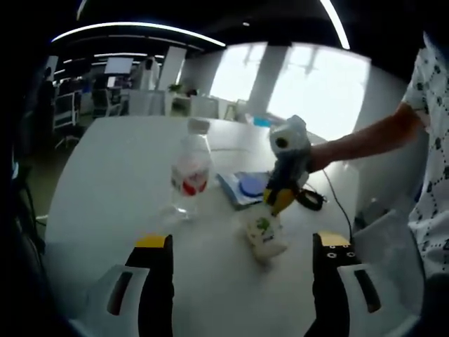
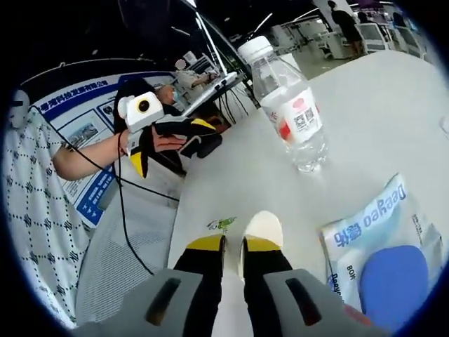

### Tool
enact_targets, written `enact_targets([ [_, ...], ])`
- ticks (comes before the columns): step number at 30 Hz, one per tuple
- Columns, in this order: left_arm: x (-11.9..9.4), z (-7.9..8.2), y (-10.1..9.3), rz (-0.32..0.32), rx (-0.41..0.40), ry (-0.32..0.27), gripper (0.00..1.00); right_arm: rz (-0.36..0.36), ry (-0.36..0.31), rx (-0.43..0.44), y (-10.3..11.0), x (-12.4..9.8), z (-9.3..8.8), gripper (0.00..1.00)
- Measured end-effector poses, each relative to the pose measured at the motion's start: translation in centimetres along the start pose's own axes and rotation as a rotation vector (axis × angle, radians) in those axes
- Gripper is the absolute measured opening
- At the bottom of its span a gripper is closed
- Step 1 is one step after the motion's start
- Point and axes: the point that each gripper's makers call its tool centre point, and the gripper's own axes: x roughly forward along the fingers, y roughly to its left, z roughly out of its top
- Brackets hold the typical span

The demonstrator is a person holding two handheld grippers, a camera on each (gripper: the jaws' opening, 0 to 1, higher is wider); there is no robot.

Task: Arrange the tabletop items into an orderly group along one side of the table until the central work area is clear of visible clutter.

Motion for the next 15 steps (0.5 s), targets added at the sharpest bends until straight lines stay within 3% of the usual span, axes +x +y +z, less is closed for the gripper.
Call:
enact_targets([
  [7, 0.3, -0.2, -0.4, -0.009, -0.002, -0.001, 0.77, 0.083, 0.005, 0.022, 2.4, 0.2, 0.1, 0.00],
  [15, 0.3, -0.1, -0.6, -0.015, -0.001, -0.008, 0.77, 0.091, 0.045, 0.002, 3.5, 0.7, -0.7, 0.00],
])
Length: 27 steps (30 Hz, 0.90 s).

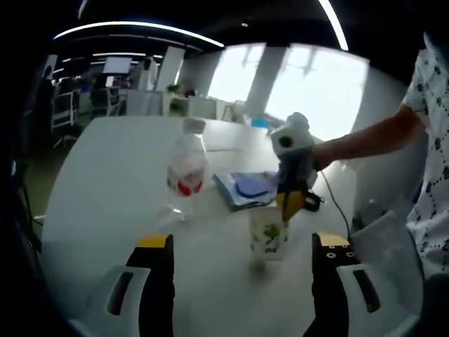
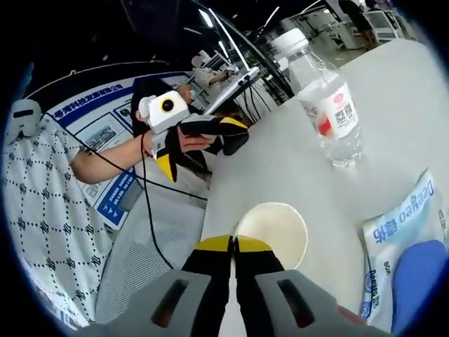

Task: Arrange the tabletop items into an orderly group along one side of the table until the central work area is clear of visible clutter.

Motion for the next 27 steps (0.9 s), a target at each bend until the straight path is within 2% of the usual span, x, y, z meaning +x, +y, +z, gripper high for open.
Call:
enact_targets([
  [4, -0.1, -0.1, 0.0, 0.002, -0.002, -0.001, 0.76, -0.014, -0.001, -0.009, 0.1, -0.4, 0.1, 0.00],
  [9, -0.2, -0.2, -0.3, 0.001, -0.005, -0.005, 0.75, -0.032, -0.031, -0.020, 0.3, -1.1, 0.9, 0.00],
  [27, -0.2, -0.1, -0.7, -0.005, -0.010, -0.021, 0.74, -0.091, -0.068, -0.064, -0.2, -2.4, 3.0, 0.00],
])
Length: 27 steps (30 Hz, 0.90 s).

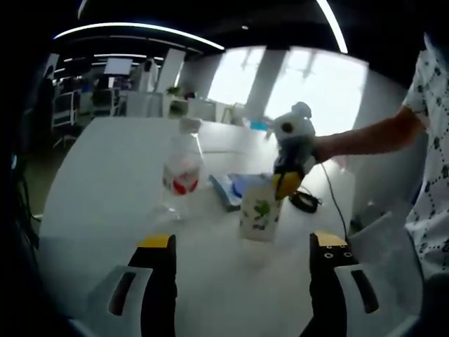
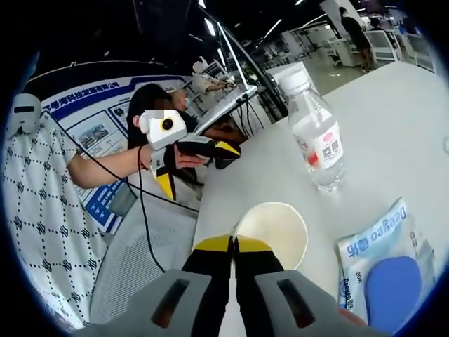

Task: Arrange the tabletop items into an orderly group along one side of the table until the central work area is clear of visible clutter.

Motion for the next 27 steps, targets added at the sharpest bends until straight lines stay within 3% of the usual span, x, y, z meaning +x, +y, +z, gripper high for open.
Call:
enact_targets([
  [27, -0.3, -0.2, 0.3, 0.017, -0.018, -0.025, 0.72, -0.121, 0.016, -0.108, -2.6, -1.5, 3.6, 0.00],
])
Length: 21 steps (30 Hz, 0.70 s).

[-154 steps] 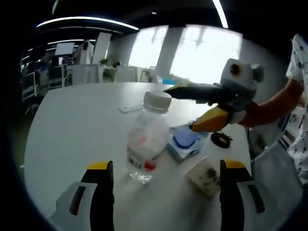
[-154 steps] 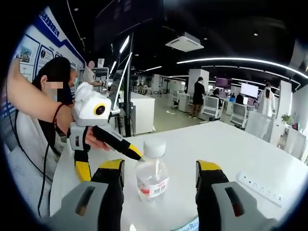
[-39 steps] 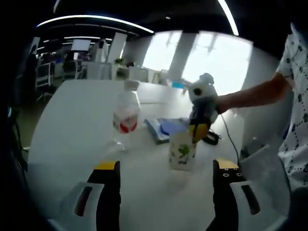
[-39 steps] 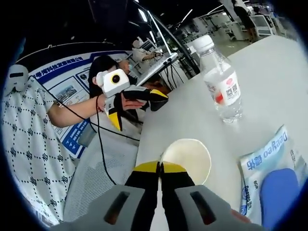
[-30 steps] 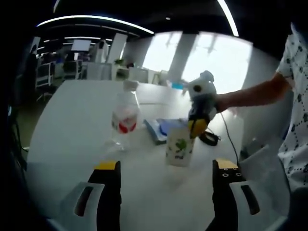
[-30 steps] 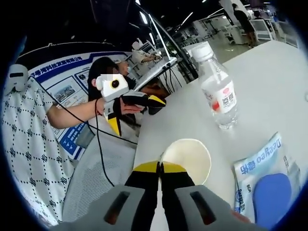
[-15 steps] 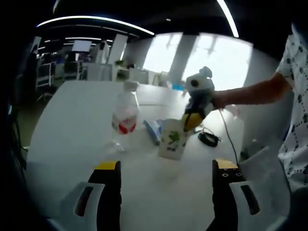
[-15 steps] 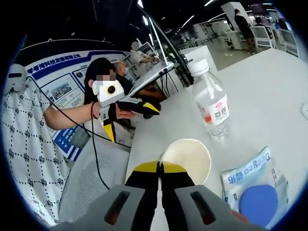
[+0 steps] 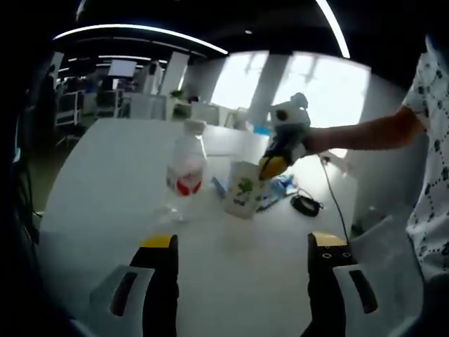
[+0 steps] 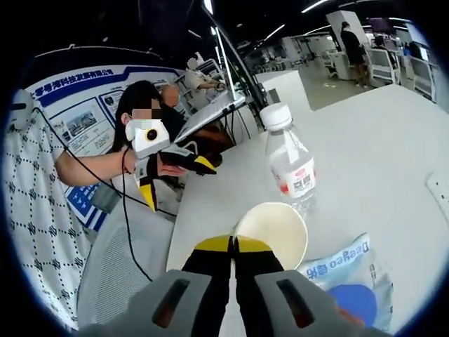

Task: Arrange the tabletop items into an orderly group along one side of the table until the central work area is clear of visible clutter.

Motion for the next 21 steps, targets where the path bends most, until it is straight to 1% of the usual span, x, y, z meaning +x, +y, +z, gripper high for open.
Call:
enact_targets([
  [4, 0.0, 0.0, -0.2, -0.002, -0.002, -0.005, 0.72, -0.036, 0.028, -0.045, -0.7, 0.0, 0.5, 0.00],
  [9, 0.0, 0.0, -0.2, 0.000, -0.006, -0.008, 0.72, -0.061, 0.075, -0.096, -1.3, 0.1, 0.5, 0.00],
  [12, 0.0, 0.0, -0.2, 0.000, -0.002, -0.009, 0.72, -0.070, 0.068, -0.098, -1.7, 0.0, 1.1, 0.00],
  [16, 0.0, 0.1, -0.2, 0.000, -0.003, -0.014, 0.71, -0.099, 0.088, -0.136, -2.4, -0.2, 1.6, 0.00],
  [19, 0.0, 0.1, -0.1, 0.001, -0.001, -0.013, 0.71, -0.114, 0.117, -0.171, -2.7, -0.2, 1.8, 0.00],
  [21, 0.1, 0.1, -0.2, 0.000, -0.003, -0.013, 0.71, -0.128, 0.154, -0.213, -3.1, -0.2, 1.8, 0.00],
])
